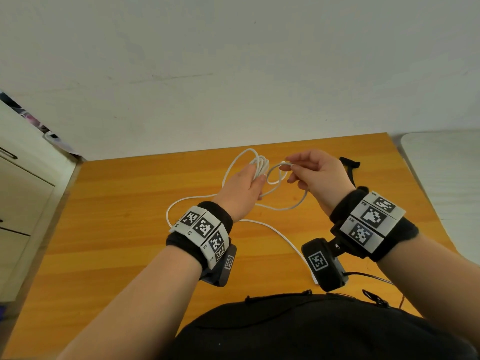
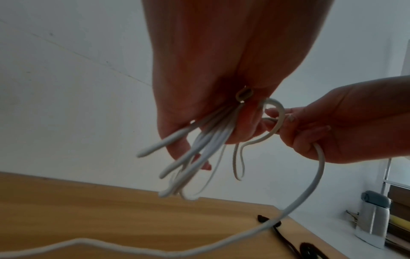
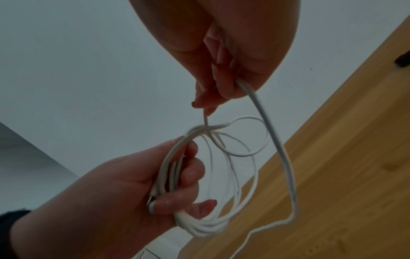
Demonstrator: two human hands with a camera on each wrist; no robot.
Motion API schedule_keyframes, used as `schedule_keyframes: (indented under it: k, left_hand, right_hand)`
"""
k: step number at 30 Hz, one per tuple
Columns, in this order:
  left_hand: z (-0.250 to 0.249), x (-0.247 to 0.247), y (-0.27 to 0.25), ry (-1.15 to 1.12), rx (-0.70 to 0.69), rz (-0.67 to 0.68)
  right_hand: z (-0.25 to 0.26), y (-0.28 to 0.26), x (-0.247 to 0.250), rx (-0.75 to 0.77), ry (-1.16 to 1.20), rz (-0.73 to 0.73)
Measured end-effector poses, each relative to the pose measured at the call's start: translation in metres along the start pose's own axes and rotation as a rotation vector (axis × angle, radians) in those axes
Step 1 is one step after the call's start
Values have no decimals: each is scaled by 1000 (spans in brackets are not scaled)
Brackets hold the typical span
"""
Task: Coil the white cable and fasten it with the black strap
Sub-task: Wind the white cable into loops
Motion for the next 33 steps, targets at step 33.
schedule_keyframes:
  k: [33]
  left_hand:
    - [8, 18, 9, -520, 130, -102]
  right_hand:
    - [-51, 21, 17, -353, -478, 86]
Point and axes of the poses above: each hand's wrist, its own y-axis towards the middle knuckle, its own x-axis out of the back of the hand, z = x × y, the point moved 3 cm from there along y, towards the middle knuckle
